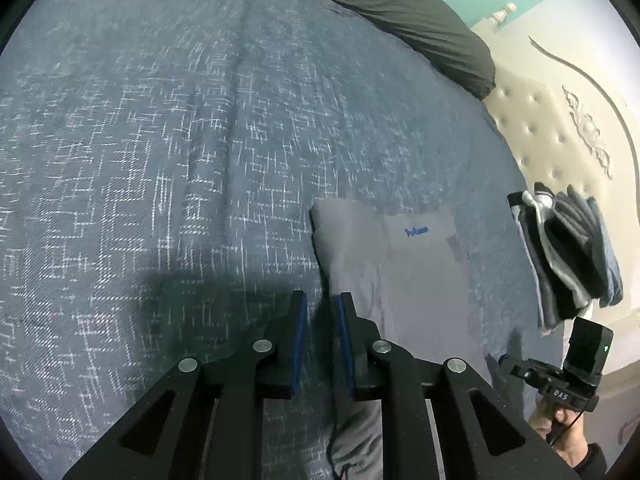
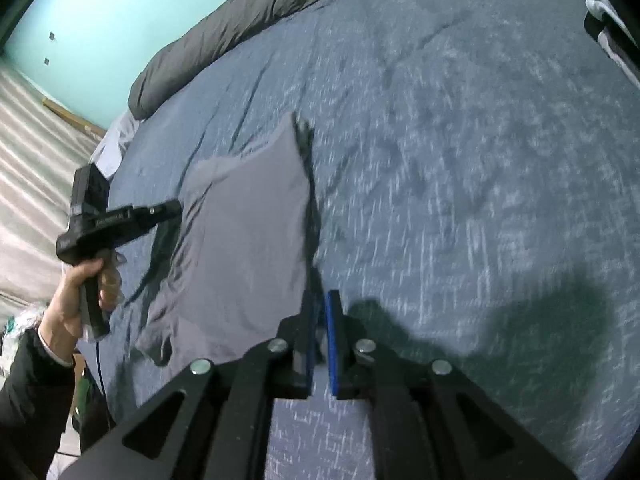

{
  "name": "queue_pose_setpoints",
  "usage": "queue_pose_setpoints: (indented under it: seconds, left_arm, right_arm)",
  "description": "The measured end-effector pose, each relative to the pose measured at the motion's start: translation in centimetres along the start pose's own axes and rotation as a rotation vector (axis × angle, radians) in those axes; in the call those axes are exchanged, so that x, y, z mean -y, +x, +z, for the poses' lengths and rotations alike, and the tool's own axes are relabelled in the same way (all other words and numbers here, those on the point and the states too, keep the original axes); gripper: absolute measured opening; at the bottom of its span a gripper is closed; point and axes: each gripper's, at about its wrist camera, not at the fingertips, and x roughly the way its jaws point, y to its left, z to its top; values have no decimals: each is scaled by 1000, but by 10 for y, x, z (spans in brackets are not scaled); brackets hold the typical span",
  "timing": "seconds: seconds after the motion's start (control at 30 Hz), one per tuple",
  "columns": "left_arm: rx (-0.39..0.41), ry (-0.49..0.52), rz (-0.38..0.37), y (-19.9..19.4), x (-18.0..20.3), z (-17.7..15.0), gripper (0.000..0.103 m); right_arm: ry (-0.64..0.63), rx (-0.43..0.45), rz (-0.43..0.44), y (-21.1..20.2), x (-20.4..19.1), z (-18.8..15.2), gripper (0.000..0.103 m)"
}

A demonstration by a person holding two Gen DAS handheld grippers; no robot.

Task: Fold clothes

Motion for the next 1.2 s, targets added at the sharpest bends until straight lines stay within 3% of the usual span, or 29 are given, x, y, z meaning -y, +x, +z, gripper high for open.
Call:
queue_pose_setpoints:
  seconds: [0.07, 0.47, 0.73, 1.03, 1.2]
  left_arm:
    - [-3, -3, -6, 3, -1, 2, 17]
    - [1, -13, -34, 18, 3, 20, 18]
    - [-3, -10, -57, 30, -2, 28, 18]
    - [14, 17, -65, 36, 4, 31, 17]
    - [25, 20, -69, 34, 5, 29, 17]
  right_arm:
    - [-10, 10, 4, 3, -4, 11, 27]
    - [-86, 24, 13, 55, -39, 94, 44]
    - [-107, -8, -15, 96, -46, 122, 46]
    - [-160, -35, -1, 121, -51, 117, 45]
    - [-205, -35, -1, 123, -58, 115, 27]
